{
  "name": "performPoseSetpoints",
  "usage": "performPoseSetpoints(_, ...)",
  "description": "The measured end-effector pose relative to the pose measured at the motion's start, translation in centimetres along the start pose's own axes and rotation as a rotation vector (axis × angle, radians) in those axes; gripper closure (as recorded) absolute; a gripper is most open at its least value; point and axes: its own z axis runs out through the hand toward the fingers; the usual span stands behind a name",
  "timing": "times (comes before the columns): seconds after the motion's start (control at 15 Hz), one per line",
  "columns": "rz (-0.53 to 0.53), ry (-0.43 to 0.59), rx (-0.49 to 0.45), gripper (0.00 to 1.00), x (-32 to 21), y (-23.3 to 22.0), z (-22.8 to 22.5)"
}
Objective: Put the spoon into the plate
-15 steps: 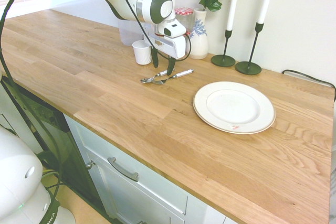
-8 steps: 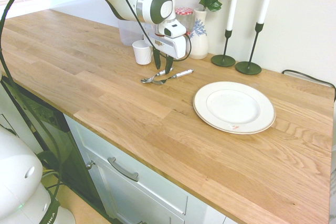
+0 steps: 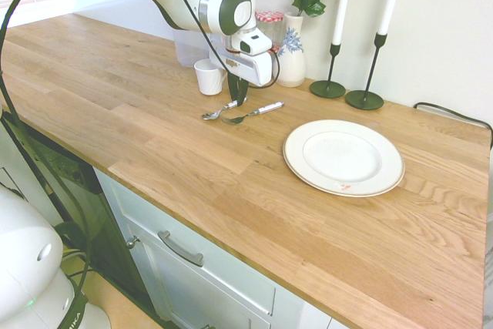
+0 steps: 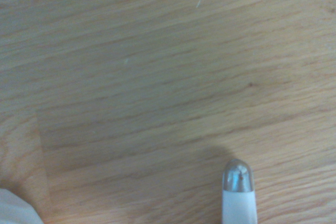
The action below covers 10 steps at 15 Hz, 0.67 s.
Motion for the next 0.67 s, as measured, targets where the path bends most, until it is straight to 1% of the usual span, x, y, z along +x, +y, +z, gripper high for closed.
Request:
performPoseSetpoints(0.33, -0.005, 0.004, 0.006, 1.00, 0.2, 0.0, -0.3)
performPoseSetpoints(0.47, -0.011, 0.026, 0.039, 1.00, 0.8, 0.2, -2.7)
performPoseSetpoints(0.67, -0.008, 0.062, 0.082, 1.00, 2.5, 1.7, -7.9)
